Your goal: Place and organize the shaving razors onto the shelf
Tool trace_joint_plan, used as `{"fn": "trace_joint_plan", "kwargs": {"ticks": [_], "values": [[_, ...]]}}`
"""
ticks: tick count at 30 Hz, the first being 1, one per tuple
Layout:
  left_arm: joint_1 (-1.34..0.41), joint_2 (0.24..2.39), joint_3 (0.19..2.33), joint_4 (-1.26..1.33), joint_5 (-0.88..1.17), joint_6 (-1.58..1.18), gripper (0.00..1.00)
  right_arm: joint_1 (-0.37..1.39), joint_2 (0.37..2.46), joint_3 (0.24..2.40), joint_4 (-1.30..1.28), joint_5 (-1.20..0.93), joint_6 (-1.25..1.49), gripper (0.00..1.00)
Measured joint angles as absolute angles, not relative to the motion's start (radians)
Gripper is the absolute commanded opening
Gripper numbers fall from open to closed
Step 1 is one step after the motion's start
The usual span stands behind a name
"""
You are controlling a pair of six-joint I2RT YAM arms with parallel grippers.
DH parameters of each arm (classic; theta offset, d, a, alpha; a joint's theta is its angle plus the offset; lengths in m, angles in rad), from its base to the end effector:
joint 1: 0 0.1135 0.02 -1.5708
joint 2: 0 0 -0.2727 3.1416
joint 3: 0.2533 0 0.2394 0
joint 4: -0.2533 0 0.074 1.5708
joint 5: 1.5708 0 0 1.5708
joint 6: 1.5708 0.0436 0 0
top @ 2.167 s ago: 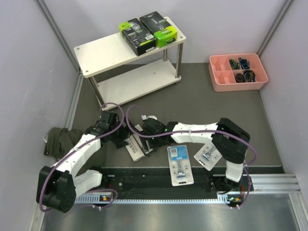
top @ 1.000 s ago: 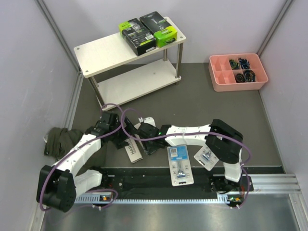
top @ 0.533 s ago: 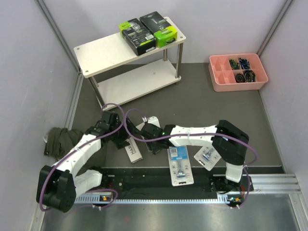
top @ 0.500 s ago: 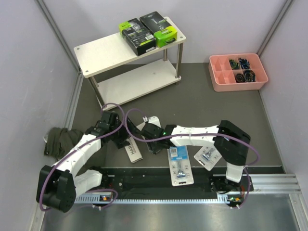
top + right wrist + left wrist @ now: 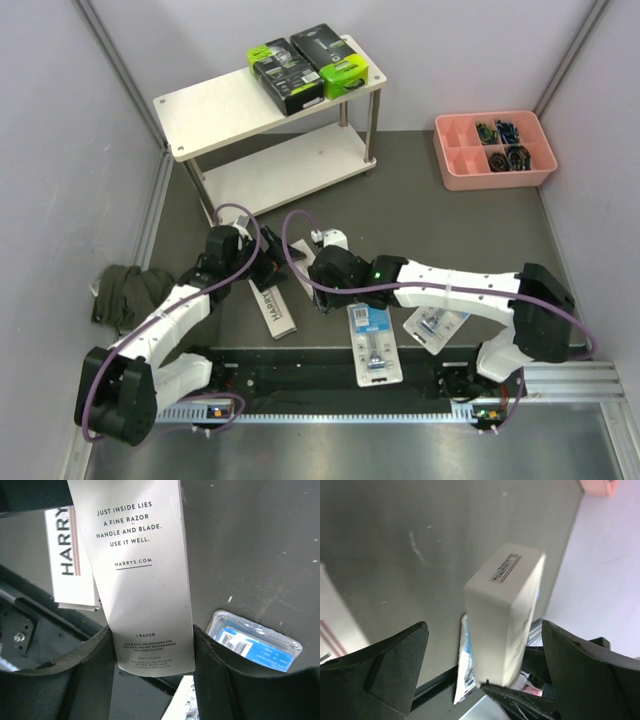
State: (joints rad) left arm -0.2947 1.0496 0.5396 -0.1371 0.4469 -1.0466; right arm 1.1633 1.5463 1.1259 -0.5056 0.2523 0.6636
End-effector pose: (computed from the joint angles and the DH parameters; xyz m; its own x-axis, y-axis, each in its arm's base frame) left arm 0.1918 -0.0779 0.2209 -0.8011 -0.5727 -0.1738 -0.2032 0.5334 -0.8211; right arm 0.1365 0.2888 0.2534 -0.7605 -0.2568 -0.5964 -0.4584 0.8628 0.2130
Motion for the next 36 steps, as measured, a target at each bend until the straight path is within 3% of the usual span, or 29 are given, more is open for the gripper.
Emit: {"fn": "trace_joint_plan", "kwargs": {"ticks": [7, 11, 16, 26, 28, 36], "values": [[-0.295, 1.028, 0.484, 0.044, 0.52, -1.073, 0.9, 1.163, 1.512, 1.118, -0.484, 0.168, 0.658, 0.31], [-0.298, 1.023, 0.479, 0.108, 0.558, -1.075, 0.72, 1.163, 1.502, 1.112, -0.468, 0.147, 0.66, 0.31], [-0.298, 1.016, 0.468, 0.129, 0.561, -1.074, 0.63, 1.163, 1.499, 1.114, -0.468, 0.152, 0.665, 0.31], [-0.316, 0.981, 0.454, 0.14, 0.588, -1.076, 0.57, 1.163, 1.5, 1.169, -0.495, 0.169, 0.668, 0.31], [-0.323, 0.979, 0.454, 0.143, 0.596, -1.075, 0.49, 1.163, 1.502, 1.18, -0.498, 0.172, 0.67, 0.31], [-0.33, 0.978, 0.452, 0.165, 0.604, -1.081, 0.36, 1.163, 1.512, 1.213, -0.517, 0.176, 0.677, 0.37]]}}
